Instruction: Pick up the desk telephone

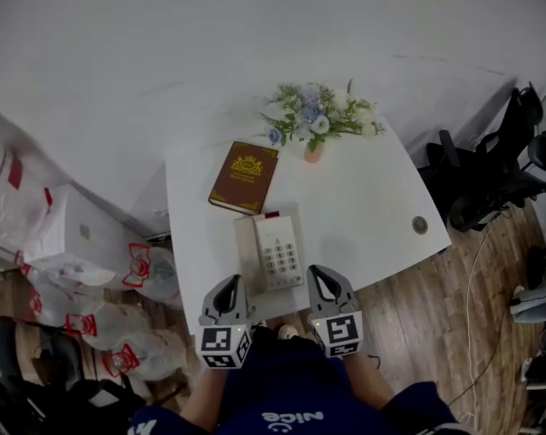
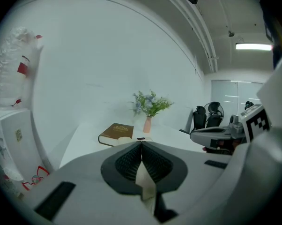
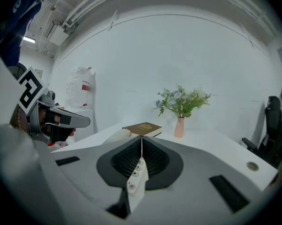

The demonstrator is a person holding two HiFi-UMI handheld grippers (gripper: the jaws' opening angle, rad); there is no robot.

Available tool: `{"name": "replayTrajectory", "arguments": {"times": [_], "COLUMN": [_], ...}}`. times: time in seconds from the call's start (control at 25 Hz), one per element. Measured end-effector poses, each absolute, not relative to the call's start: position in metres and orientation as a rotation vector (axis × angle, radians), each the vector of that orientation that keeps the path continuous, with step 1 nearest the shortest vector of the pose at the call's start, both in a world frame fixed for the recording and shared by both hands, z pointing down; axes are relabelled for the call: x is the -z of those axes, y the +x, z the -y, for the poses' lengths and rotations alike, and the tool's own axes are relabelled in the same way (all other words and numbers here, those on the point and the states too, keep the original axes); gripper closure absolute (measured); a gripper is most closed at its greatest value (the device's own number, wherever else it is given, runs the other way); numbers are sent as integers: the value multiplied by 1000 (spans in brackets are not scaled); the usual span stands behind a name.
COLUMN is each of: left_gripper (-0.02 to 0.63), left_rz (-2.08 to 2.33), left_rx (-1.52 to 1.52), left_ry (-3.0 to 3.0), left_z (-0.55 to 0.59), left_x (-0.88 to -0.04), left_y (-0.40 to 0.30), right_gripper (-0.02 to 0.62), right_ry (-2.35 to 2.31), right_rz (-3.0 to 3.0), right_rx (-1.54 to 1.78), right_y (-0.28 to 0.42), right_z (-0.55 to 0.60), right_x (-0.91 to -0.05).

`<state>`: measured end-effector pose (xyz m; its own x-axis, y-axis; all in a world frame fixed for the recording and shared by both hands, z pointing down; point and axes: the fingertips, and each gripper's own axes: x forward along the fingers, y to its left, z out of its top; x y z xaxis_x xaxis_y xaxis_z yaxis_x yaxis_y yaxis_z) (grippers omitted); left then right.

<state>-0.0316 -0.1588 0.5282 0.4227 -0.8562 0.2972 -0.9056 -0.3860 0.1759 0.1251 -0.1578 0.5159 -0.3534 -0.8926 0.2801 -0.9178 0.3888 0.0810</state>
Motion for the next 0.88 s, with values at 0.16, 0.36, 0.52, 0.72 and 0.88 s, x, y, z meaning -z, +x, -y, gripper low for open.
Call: {"name": "replayTrajectory", "arguments": {"times": [0.16, 0.36, 0.52, 0.72, 0.88], "left_gripper": [589, 584, 462, 354, 316], "left_rz": [1480, 1359, 1260, 1072, 960], "left_rx": [-207, -151, -145, -139, -147], "left_ry": [2349, 2188, 2175, 2090, 1999], "left_z": [173, 190, 201, 207, 210], "left_x": [-533, -551, -557, -572, -590], "left_y": [-36, -46, -49, -41, -39], "right_gripper": [571, 560, 454, 416, 390], "right_ry": [1560, 1544, 1525, 1512, 1496], "right_rz": [2404, 2388, 2377, 2316, 2262], "right_rx": [-259, -362, -458, -574, -690], "right_y": [117, 110, 103, 102, 106], "right_z": [170, 188, 202, 212, 216], "right_x": [-524, -533, -541, -559, -576]}}
